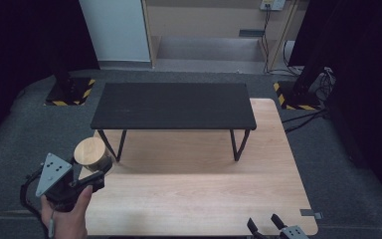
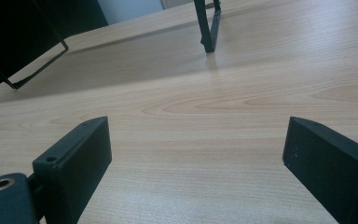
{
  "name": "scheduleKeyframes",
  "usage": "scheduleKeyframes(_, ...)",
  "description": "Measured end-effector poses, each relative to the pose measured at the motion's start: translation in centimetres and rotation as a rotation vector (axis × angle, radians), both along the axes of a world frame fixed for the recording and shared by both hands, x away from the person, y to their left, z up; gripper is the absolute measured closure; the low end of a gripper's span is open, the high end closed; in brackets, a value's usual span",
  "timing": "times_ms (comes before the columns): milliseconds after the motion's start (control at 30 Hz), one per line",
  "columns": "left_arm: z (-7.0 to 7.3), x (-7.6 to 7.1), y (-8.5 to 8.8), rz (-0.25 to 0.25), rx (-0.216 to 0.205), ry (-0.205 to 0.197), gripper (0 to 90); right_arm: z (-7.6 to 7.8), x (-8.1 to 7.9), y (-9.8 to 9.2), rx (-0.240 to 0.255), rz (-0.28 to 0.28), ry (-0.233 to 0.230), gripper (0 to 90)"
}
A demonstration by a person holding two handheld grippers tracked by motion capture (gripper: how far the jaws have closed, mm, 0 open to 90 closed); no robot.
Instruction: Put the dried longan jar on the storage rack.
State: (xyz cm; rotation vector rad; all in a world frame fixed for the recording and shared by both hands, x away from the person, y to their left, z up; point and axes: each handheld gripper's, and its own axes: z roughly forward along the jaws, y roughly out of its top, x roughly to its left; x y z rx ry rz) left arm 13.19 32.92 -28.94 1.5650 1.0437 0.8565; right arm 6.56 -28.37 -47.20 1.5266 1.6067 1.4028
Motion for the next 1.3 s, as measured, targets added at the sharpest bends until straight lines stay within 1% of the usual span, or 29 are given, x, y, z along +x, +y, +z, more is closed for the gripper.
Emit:
scheduleKeyframes(33,0.2,0.3,-0.1,-0.002,0.003,0.002,24.3,0.0,0.0,0.0,-0.001,0.0,-0.001,7.9)
scheduleKeyframes(67,0.6,1.1,0.0,-0.016,-0.005,0.009,24.3,0.0,0.0,0.0,0.001,-0.004,-0.001,7.9)
scheduleKeyframes(100,0.6,1.1,0.0,-0.016,-0.005,0.009,24.3,0.0,0.0,0.0,0.001,-0.004,-0.001,7.9)
scheduleKeyframes(167,0.9,1.8,0.0,-0.023,-0.009,0.016,24.3,0.0,0.0,-0.1,0.002,-0.005,-0.001,7.9)
scheduleKeyframes(333,1.4,3.2,-0.2,-0.022,-0.012,0.007,24.3,0.1,0.0,-0.2,0.0,-0.012,-0.002,7.9)
scheduleKeyframes(367,1.7,3.8,-0.3,-0.023,-0.014,0.005,24.3,0.1,0.1,-0.2,0.0,-0.013,-0.002,7.9)
scheduleKeyframes(400,1.7,3.8,-0.3,-0.023,-0.014,0.005,24.3,0.1,0.1,-0.2,0.0,-0.013,-0.002,7.9)
scheduleKeyframes(533,2.0,4.8,-0.3,-0.021,-0.017,0.0,24.3,0.2,0.2,-0.3,-0.001,-0.02,-0.005,8.0)
scheduleKeyframes(633,2.4,5.9,-0.3,-0.015,-0.013,0.005,24.3,0.3,0.3,-0.3,-0.003,-0.023,-0.004,7.9)
scheduleKeyframes(700,2.4,6.1,-0.3,-0.013,-0.012,0.005,24.3,0.3,0.4,-0.4,-0.005,-0.023,-0.003,7.9)
scheduleKeyframes(767,2.5,6.7,-0.2,-0.009,-0.012,0.007,24.3,0.4,0.6,-0.4,-0.006,-0.024,-0.005,7.9)
scheduleKeyframes(833,2.7,7.4,-0.1,-0.009,-0.013,0.015,24.3,0.4,0.7,-0.3,-0.006,-0.025,-0.003,7.9)
scheduleKeyframes(867,2.7,8.1,0.0,-0.01,-0.013,0.023,24.3,0.5,0.9,-0.3,-0.009,-0.025,-0.005,7.9)
scheduleKeyframes(900,2.7,8.1,0.0,-0.01,-0.013,0.023,24.3,0.5,0.9,-0.3,-0.009,-0.025,-0.005,7.9)
scheduleKeyframes(933,2.8,8.5,0.0,-0.009,-0.013,0.026,24.3,0.5,1.0,-0.3,-0.009,-0.025,-0.004,7.9)
scheduleKeyframes(967,2.7,9.1,0.0,-0.006,-0.015,0.029,24.3,0.6,1.1,-0.3,-0.011,-0.026,-0.005,7.9)
scheduleKeyframes(1000,2.7,9.1,0.0,-0.006,-0.015,0.029,24.3,0.6,1.1,-0.3,-0.011,-0.026,-0.005,7.9)
scheduleKeyframes(1067,2.7,9.7,0.0,-0.001,-0.014,0.03,24.3,0.7,1.2,-0.3,-0.01,-0.027,-0.005,7.9)
scheduleKeyframes(1100,2.7,10.4,0.0,0.002,-0.017,0.032,24.3,0.7,1.3,-0.3,-0.011,-0.029,-0.005,7.9)
scheduleKeyframes(1133,2.7,10.4,0.0,0.002,-0.017,0.032,24.3,0.7,1.3,-0.3,-0.011,-0.029,-0.005,7.9)
scheduleKeyframes(1267,2.7,11.7,-0.2,0.009,-0.01,0.041,24.3,0.8,1.5,-0.3,-0.013,-0.035,-0.003,7.9)
scheduleKeyframes(1300,2.6,12.4,-0.2,0.014,-0.011,0.047,24.3,0.8,1.5,-0.4,-0.013,-0.037,-0.004,7.9)
